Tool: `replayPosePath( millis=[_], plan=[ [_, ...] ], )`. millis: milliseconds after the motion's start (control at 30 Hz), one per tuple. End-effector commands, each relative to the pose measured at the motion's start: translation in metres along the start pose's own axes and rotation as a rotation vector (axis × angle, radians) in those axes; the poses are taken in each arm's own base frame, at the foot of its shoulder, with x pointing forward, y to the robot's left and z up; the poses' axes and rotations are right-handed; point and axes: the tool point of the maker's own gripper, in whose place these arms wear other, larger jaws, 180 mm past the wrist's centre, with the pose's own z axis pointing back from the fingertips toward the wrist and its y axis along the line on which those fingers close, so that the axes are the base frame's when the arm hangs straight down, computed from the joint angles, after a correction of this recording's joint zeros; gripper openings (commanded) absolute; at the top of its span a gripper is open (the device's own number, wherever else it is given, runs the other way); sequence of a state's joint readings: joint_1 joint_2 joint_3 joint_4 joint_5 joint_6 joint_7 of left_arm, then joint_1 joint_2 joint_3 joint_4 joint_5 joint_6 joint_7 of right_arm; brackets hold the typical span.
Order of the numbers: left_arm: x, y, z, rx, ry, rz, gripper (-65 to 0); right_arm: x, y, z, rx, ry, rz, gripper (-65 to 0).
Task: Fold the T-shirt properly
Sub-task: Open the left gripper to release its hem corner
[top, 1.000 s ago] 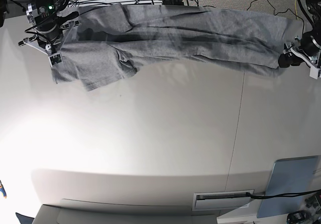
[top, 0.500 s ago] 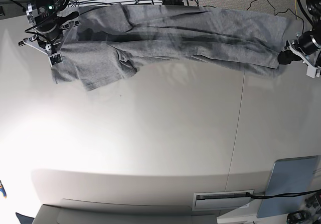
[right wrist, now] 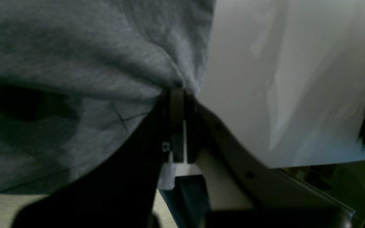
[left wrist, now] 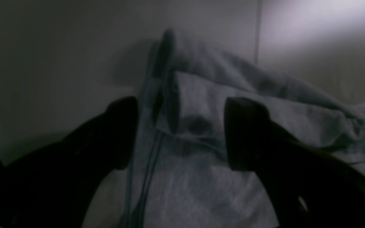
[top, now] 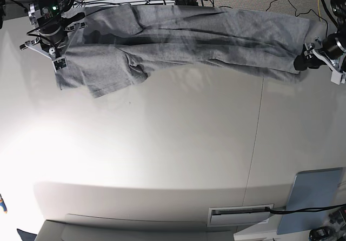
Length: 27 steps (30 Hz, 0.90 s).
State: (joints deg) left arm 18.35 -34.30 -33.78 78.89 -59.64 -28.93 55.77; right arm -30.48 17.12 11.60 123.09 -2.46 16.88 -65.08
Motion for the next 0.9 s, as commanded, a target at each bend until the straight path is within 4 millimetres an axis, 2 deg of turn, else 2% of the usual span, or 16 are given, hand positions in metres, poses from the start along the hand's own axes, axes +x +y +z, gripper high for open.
replayPosePath(
  millis=[0, 100, 233, 367, 533, 733, 800, 867],
  plan=[
    [0.014, 0.0, 0.007, -0.001, -0.023, -0.02, -21.9, 0.007, -0.009, 0.004, -0.031, -0.029, 0.005, -65.0],
    [0.012, -0.001, 0.007, -0.007, -0.018, -0.014, -21.9, 0.007, -0.009, 0.004, -0.031, -0.03, 0.005, -65.0],
    [0.008, -0.012, 0.005, -0.066, -0.011, 0.025, -22.8, 0.007, -0.009, 0.004, -0.031, -0.03, 0.005, -65.0],
    [-0.001, -0.018, -0.003, -0.08, -0.016, 0.081, -33.8, 0.008, -0.009, 0.004, -0.031, -0.034, 0.005, -65.0],
    [0.005, -0.013, -0.004, -0.052, -0.051, 0.092, -53.7, 0.007, -0.009, 0.004, -0.031, -0.032, 0.006, -65.0],
    [0.014, -0.012, 0.002, -0.063, -0.09, 0.09, -61.1, 0.007, -0.009, 0.004, -0.031, -0.032, 0.006, -65.0],
    [0.022, -0.014, 0.011, -0.094, -0.123, 0.084, -65.0, 0.007, -0.009, 0.004, -0.031, -0.032, 0.006, -65.0],
    [0.028, -0.016, 0.021, -0.127, -0.145, 0.074, -65.0, 0.007, -0.009, 0.004, -0.031, -0.032, 0.006, -65.0]
  ],
)
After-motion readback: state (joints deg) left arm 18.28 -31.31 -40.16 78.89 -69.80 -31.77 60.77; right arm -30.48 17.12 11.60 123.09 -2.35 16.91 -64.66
